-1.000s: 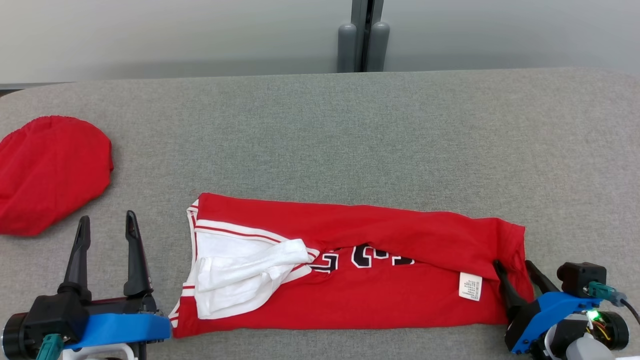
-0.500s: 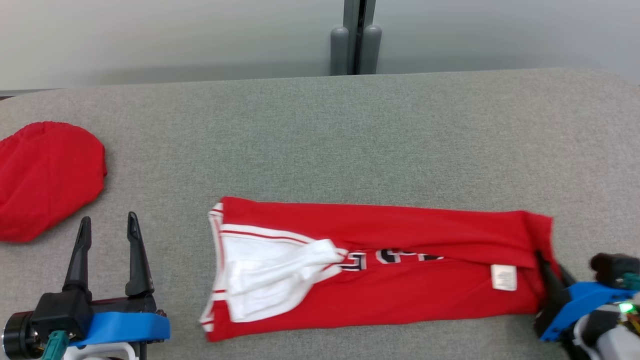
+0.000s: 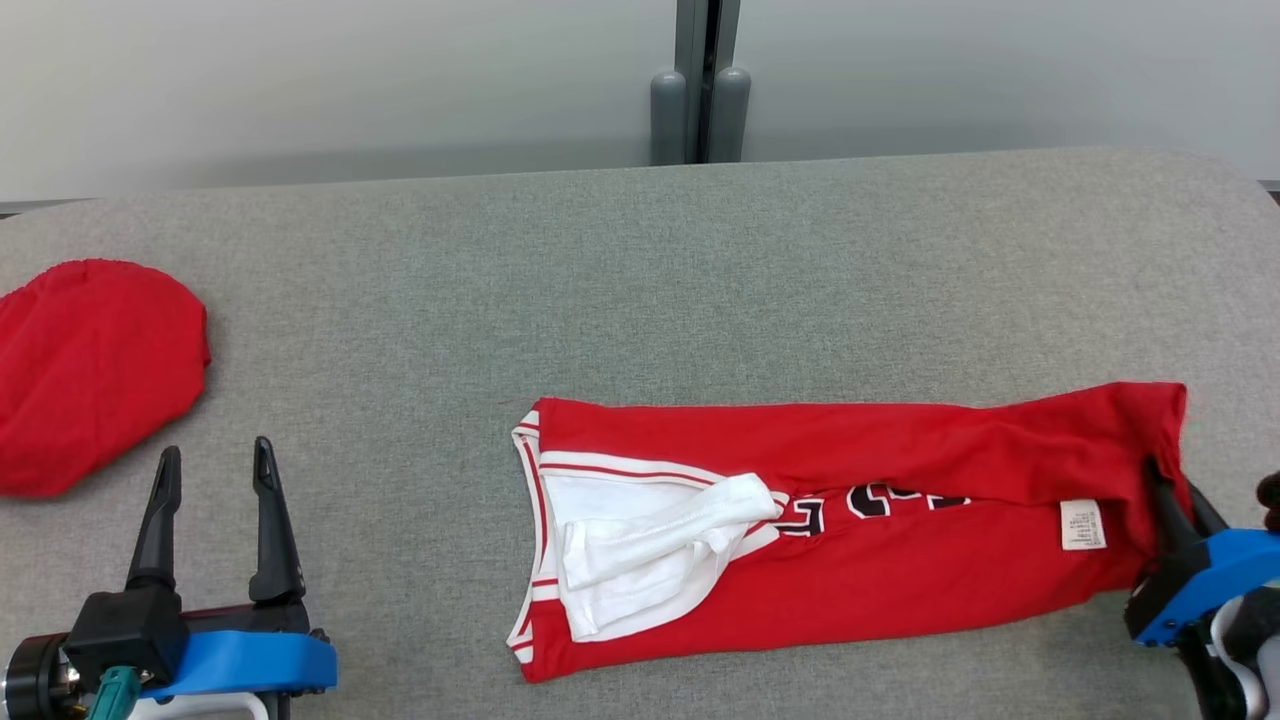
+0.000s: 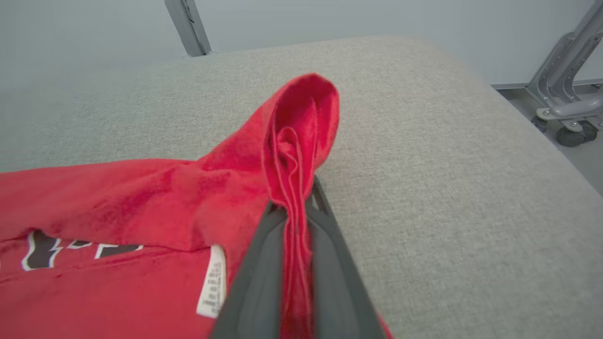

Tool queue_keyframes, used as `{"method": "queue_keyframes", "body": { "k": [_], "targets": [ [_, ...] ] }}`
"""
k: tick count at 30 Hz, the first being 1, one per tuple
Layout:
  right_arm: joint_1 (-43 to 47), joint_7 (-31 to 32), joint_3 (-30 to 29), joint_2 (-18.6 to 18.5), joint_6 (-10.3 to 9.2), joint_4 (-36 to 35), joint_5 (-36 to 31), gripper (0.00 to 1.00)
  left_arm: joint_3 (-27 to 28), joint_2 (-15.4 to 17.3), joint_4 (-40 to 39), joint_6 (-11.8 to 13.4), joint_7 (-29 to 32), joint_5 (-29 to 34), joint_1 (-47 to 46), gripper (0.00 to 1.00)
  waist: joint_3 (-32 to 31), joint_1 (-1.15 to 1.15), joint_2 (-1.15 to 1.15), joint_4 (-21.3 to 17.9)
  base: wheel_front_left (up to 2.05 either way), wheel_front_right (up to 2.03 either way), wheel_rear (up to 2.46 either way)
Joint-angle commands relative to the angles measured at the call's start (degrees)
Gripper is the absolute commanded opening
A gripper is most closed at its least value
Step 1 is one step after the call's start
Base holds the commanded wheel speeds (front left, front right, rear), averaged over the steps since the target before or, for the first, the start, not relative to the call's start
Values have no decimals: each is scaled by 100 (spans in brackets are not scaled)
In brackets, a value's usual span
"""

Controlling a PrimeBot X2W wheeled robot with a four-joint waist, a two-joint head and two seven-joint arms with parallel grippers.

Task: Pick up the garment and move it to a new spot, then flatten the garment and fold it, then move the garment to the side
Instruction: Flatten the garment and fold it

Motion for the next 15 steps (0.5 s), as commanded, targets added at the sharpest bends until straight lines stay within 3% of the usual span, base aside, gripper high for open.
{"method": "queue_keyframes", "body": {
  "k": [1,15],
  "targets": [
    [-5,19,44,26,-1,-80,-28,0,8,-13,10,-26,-13,12,14,100,-14,0,0,-2,0,0,0],
    [-11,172,1121,895,0,-1138,92,0,-78,-21,98,-47,-13,32,64,100,-80,0,0,111,0,0,0]
  ]
}}
